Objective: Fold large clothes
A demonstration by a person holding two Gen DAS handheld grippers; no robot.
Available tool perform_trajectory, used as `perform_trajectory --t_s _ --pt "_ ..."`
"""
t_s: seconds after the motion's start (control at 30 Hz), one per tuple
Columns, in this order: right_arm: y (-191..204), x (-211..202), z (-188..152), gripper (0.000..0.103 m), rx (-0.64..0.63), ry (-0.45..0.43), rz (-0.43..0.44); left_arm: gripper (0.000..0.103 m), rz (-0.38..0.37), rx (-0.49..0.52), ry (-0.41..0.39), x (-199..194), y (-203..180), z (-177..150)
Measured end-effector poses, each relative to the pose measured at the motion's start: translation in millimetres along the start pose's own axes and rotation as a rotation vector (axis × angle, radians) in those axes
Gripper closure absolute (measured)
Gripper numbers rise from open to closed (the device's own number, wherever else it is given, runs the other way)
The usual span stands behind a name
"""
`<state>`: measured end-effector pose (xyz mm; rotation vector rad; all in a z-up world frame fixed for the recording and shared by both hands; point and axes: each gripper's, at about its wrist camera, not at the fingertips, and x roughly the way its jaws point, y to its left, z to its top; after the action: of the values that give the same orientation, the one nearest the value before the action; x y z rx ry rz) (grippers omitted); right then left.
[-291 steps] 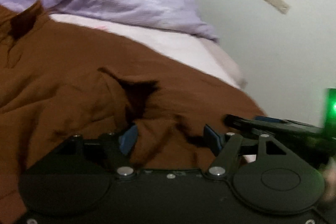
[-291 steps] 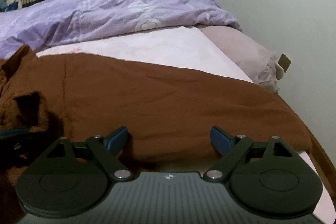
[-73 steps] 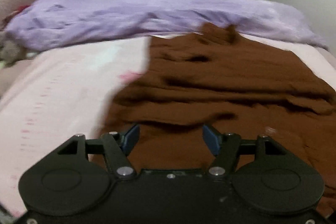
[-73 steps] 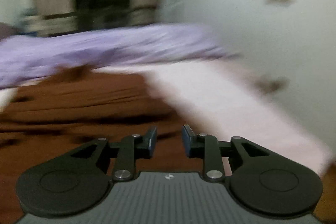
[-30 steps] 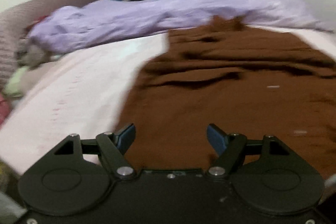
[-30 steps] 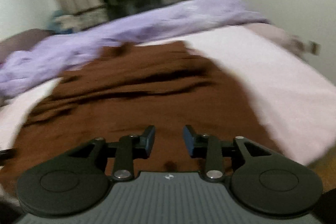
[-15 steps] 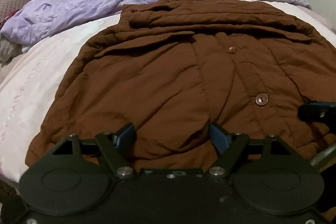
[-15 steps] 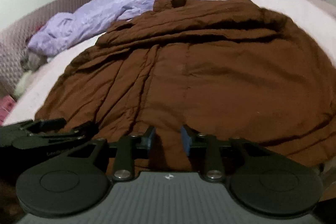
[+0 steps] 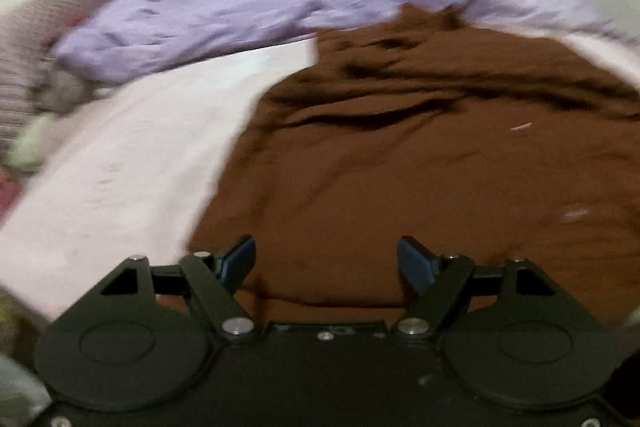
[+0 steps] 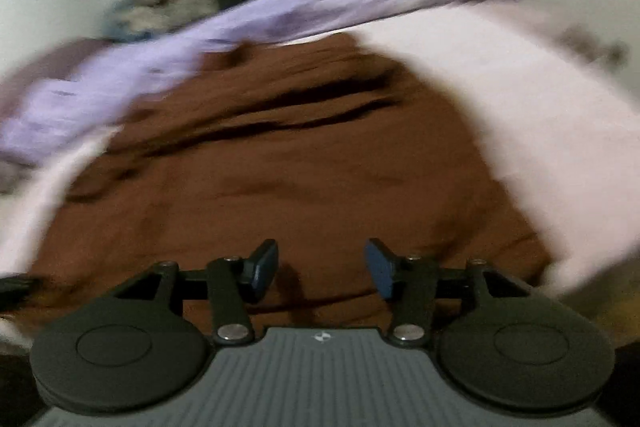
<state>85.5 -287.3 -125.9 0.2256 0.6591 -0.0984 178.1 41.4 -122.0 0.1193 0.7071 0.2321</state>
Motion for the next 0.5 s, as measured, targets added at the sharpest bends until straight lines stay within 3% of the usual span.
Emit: perform_trajectory --t_s 0.07,0.1,0.17,0.27,0.33,0.4,0.47,0.5 --pt "-6.0 8.8 -3.4 0.045 0.009 0.006 0.008 0.021 0.036 0.015 0.049 21.9 0.7 -6.3" --pt "-7.1 8.1 -2.5 0.045 0.026 0.007 0.014 0.021 0.021 -0.008 0.012 22.6 4.8 -9.4" --pt "-2.1 0.7 5.1 0.049 0.027 0.003 0.003 0.022 0.009 -0.046 0.038 19.8 12.7 -3.3" --pt "-0.5 -8.7 24.4 0.048 0.009 -0.067 -0.023 0.022 0.079 -0.002 -0.103 0.7 15.9 16.7" --pt "-1.7 4.1 38.0 0.046 -0.006 -0.087 -0.072 0.022 0.128 0.067 -0.145 6.1 14.2 30.4" --pt "-8.8 31.0 44.7 0.045 -0.028 -0.032 -0.130 0.022 0.123 0.050 -0.137 23.4 21.4 40.0" --pt "-20.4 57.5 42.6 0.046 -0.013 0.087 -0.138 0.022 0.153 0.025 -0.093 48.5 27.2 43.0" --pt "-23.0 55.3 39.7 0.044 0.005 0.047 -0.115 0.022 0.180 0.038 -0.036 64.3 27.4 42.0"
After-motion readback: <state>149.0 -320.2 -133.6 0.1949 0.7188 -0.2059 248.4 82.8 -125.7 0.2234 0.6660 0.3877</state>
